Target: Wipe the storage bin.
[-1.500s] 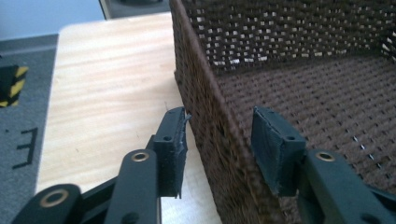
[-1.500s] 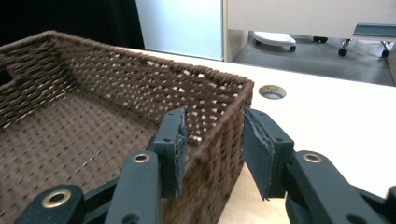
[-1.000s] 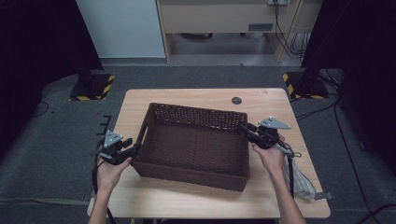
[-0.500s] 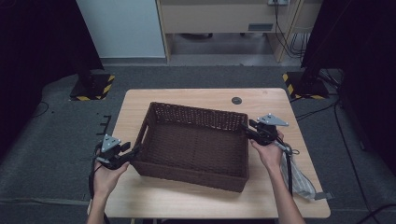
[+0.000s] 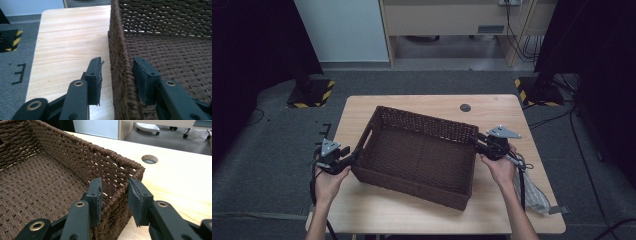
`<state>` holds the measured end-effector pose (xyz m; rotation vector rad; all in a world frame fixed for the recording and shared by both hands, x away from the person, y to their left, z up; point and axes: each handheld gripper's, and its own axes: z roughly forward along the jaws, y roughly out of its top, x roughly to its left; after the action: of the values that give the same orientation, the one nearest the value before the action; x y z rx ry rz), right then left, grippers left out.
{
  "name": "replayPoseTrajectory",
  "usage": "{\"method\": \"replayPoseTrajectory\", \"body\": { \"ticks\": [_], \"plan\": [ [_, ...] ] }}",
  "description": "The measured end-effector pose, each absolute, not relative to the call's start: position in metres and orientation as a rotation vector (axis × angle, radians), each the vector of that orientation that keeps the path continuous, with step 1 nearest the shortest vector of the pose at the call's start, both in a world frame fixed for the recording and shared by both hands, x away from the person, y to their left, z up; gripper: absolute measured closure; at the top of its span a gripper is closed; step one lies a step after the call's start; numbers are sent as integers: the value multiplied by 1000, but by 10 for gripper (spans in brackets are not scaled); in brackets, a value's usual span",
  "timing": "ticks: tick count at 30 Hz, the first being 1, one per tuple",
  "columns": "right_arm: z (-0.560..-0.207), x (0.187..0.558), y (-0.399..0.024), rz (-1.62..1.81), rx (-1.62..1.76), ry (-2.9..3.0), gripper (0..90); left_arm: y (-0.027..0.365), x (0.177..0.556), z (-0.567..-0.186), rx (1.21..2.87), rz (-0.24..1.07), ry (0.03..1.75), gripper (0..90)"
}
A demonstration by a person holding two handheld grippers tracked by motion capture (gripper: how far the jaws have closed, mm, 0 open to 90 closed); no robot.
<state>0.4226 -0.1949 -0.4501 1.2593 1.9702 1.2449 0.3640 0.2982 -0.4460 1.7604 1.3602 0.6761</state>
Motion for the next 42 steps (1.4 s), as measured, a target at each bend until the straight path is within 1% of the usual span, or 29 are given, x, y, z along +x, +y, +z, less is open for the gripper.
{"method": "replayPoseTrajectory", "body": {
  "ticks": [2, 3, 6, 7, 8, 11, 15, 19, 21, 23, 26, 28, 29, 30, 31, 33, 35, 36, 38, 40, 42],
  "plan": [
    [-450, 424, -196, 1256, 1251, 1958, 640, 299, 359, -445, 1754, 651, 1351, 562],
    [-451, 429, -197, 1254, 1236, 1934, 589, 299, 356, -445, 1756, 648, 1350, 561],
    [-453, 436, -199, 1257, 1230, 1922, 586, 300, 350, -448, 1792, 647, 1352, 588],
    [-455, 440, -199, 1251, 1232, 1920, 570, 302, 350, -449, 1773, 639, 1356, 596],
    [-457, 443, -199, 1264, 1236, 1922, 571, 303, 351, -449, 1764, 631, 1364, 621],
    [-458, 445, -199, 1270, 1219, 1926, 582, 305, 356, -450, 1748, 585, 1375, 640],
    [-455, 442, -199, 1253, 1235, 1942, 591, 305, 365, -452, 1750, 600, 1377, 665],
    [-453, 431, -196, 1223, 1241, 1942, 587, 306, 376, -454, 1741, 631, 1383, 669],
    [-452, 426, -197, 1217, 1252, 1950, 582, 305, 378, -455, 1741, 636, 1384, 666],
    [-451, 426, -198, 1232, 1269, 1955, 578, 302, 381, -457, 1747, 645, 1396, 639],
    [-450, 430, -201, 1254, 1255, 1956, 600, 303, 374, -457, 1715, 640, 1392, 602],
    [-450, 431, -203, 1260, 1244, 1951, 598, 305, 370, -456, 1702, 635, 1389, 590],
    [-450, 434, -204, 1279, 1246, 1924, 548, 306, 367, -455, 1698, 642, 1385, 590],
    [-451, 437, -205, 1259, 1250, 1921, 557, 307, 365, -454, 1683, 650, 1379, 579],
    [-453, 442, -205, 1241, 1258, 1924, 539, 307, 362, -452, 1675, 648, 1376, 589],
    [-454, 447, -205, 1242, 1247, 1933, 541, 307, 361, -450, 1690, 663, 1371, 609],
    [-455, 449, -204, 1241, 1242, 1936, 549, 307, 361, -449, 1691, 664, 1382, 668],
    [-456, 451, -203, 1245, 1234, 1940, 568, 308, 363, -450, 1683, 640, 1393, 668],
    [-457, 453, -201, 1252, 1226, 1958, 632, 308, 367, -451, 1685, 620, 1390, 708],
    [-457, 452, -199, 1246, 1209, 1966, 647, 305, 371, -453, 1701, 622, 1385, 743],
    [-455, 450, -200, 1234, 1206, 1980, 648, 304, 374, -455, 1709, 639, 1381, 747]
  ]
}}
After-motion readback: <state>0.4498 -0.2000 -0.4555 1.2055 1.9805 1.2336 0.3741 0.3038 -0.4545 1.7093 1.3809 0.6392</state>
